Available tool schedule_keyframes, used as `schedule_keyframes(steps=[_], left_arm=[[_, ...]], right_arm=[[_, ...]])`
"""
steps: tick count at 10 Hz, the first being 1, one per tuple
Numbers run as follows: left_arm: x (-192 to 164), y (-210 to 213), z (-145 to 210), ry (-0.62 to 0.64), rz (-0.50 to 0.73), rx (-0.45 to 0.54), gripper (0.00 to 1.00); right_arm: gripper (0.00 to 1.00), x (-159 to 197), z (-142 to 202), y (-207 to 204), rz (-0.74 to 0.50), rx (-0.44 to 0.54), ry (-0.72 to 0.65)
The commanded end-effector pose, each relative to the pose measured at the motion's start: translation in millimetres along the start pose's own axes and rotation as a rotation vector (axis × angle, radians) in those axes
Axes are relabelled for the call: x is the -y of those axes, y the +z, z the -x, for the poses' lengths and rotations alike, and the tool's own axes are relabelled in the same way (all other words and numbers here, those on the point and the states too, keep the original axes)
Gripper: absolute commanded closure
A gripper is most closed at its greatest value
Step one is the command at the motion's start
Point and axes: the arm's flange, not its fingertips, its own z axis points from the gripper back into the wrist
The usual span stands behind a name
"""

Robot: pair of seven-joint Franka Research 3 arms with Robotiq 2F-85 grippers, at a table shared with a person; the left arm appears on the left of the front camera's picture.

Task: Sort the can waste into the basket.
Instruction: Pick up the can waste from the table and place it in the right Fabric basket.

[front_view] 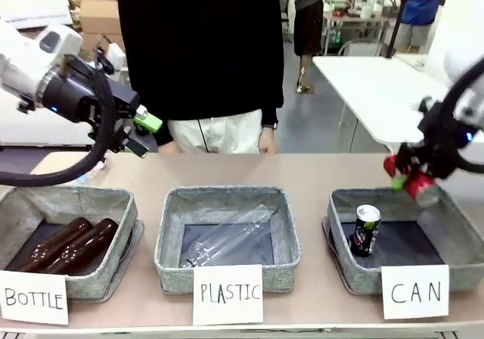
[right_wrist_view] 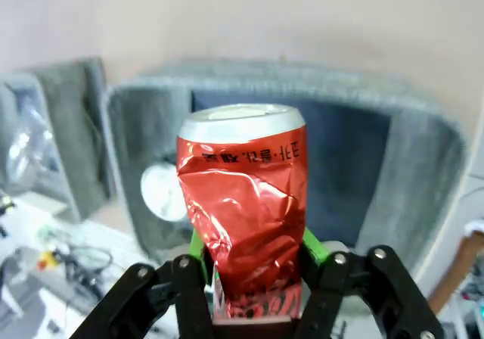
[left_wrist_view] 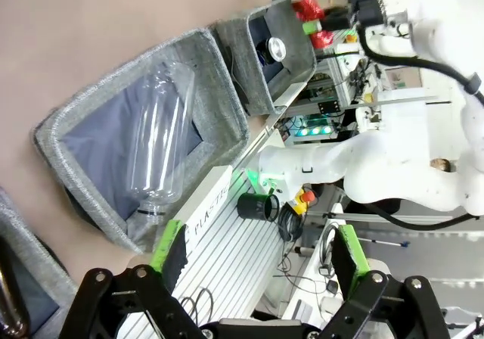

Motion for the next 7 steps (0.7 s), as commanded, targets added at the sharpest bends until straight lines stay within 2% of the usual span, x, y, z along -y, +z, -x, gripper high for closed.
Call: schedule_keyframes(steps=[1, 5, 6, 7], left_arm=[[1.6, 3.6, 1.1, 0.004, -0.005, -0.014, 0.0], [1.6, 3.6, 1.1, 0.004, -0.005, -0.014, 0.0], [1.6, 3.6, 1.1, 0.004, -0.005, -0.014, 0.0], [1.6, 3.6, 1.1, 0.004, -0.005, -0.014, 0.0]], right_arm=[[1.0, 12.8, 3.1, -10.5, -0.03, 0.004, 0.051], [1.0, 20.1, 4.5, -8.5, -0.067, 0.008, 0.075], [0.0, 20.9, 3.9, -7.4, -0.073, 0.013, 0.066], [0.0, 20.3, 2.7, -7.0, -0.076, 0.01, 0.072]])
